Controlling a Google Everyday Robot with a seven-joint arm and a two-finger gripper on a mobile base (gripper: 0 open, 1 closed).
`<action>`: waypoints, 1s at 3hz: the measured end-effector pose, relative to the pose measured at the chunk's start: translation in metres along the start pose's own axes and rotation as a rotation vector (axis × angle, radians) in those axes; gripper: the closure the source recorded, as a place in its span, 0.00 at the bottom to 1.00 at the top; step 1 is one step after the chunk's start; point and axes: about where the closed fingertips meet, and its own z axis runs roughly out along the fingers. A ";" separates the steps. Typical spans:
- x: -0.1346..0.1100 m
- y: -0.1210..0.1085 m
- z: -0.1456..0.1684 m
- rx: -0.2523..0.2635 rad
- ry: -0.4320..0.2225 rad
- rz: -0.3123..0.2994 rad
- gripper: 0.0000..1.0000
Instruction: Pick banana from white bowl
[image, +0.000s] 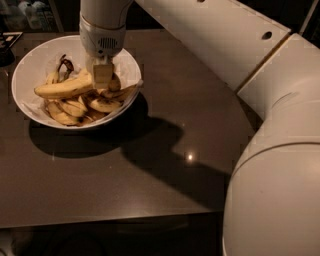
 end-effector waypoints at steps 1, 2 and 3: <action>0.000 0.000 0.000 0.000 0.000 0.000 0.57; 0.000 0.000 0.000 0.000 0.000 0.000 0.34; 0.000 0.000 0.000 0.000 0.000 0.000 0.12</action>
Offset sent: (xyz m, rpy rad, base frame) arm 0.0000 0.0000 0.0000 0.0000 0.0000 0.0000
